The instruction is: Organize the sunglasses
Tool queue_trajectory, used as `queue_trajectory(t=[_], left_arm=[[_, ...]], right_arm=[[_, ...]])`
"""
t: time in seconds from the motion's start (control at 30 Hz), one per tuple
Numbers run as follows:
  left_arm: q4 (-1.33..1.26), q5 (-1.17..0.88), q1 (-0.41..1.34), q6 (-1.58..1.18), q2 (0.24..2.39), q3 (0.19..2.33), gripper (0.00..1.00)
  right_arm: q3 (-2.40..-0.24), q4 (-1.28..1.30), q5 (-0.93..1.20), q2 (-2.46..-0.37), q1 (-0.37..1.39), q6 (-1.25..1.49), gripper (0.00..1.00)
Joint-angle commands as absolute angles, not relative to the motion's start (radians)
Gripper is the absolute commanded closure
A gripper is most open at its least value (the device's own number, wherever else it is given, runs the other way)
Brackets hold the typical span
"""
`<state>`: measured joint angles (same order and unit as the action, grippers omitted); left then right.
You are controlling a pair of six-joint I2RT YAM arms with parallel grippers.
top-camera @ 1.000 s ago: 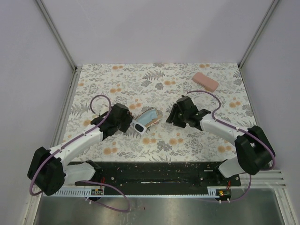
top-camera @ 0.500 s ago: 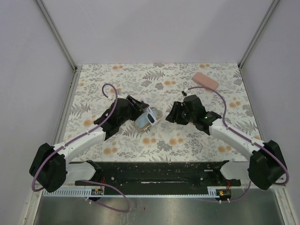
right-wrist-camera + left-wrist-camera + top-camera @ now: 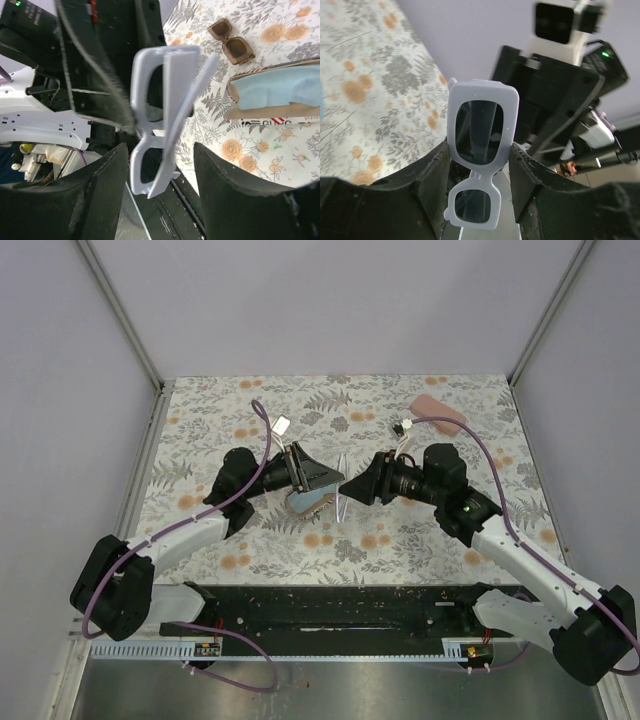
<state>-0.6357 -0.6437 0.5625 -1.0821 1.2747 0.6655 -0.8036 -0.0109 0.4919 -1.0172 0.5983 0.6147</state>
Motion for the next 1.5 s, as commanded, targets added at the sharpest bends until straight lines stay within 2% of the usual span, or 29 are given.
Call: queue_trajectory(t=[0.0, 0.13, 0.4, 0.53, 0.6, 0.63, 0.7, 0.77, 0.8, 0.97, 1.1, 1.23, 1.47], left_arm=[[-0.855, -0.775, 0.561, -1.095, 1.236, 0.67, 0.65], [-0.807, -0.764, 0.561, -1.063, 1.21, 0.675, 0.64], [-0.848, -0.77, 0.563, -1.094, 1.224, 0.669, 0.64], [-0.854, -0.769, 0.563, -1.101, 1.227, 0.676, 0.64], [-0.854, -0.762, 0.563, -1.103, 1.226, 0.675, 0.64], [-0.848, -0.753, 0.563, -1.101, 1.226, 0.676, 0.61], [-0.792, -0.72, 0.561, -1.085, 1.218, 0.681, 0.35], [-0.702, -0.703, 0.56, -1.052, 1.207, 0.69, 0.03], [-0.668, -0.693, 0.552, -1.03, 1.195, 0.696, 0.01], [-0.508, -0.68, 0.471, -0.962, 1.125, 0.681, 0.01], [-0.402, -0.645, 0.352, -0.928, 1.072, 0.634, 0.01], [-0.178, -0.453, 0.334, -0.787, 1.075, 0.647, 0.01], [-0.227, -0.288, 0.334, -0.744, 1.147, 0.583, 0.07]], right_arm=[[-0.801, -0.089, 0.546, -1.011, 0.597, 0.649, 0.38], [-0.79, -0.095, 0.514, -0.985, 0.597, 0.644, 0.41], [-0.764, -0.235, 0.632, -1.023, 0.595, 0.701, 0.57], [-0.762, -0.282, 0.673, -1.051, 0.597, 0.724, 0.78], [-0.762, -0.288, 0.68, -1.057, 0.595, 0.729, 0.81], [-0.761, -0.288, 0.684, -1.058, 0.598, 0.73, 0.85], [-0.759, -0.278, 0.658, -1.049, 0.597, 0.73, 0.94], [-0.762, -0.233, 0.597, -1.034, 0.595, 0.724, 1.0], [-0.764, -0.204, 0.568, -1.026, 0.597, 0.719, 1.0], [-0.744, -0.12, 0.413, -1.0, 0.595, 0.739, 1.0], [-0.689, -0.094, 0.237, -1.025, 0.594, 0.904, 1.0], [-0.679, -0.19, 0.227, -1.184, 0.603, 1.135, 1.0], [-0.916, -0.132, 0.163, -1.488, 0.684, 1.248, 1.0]])
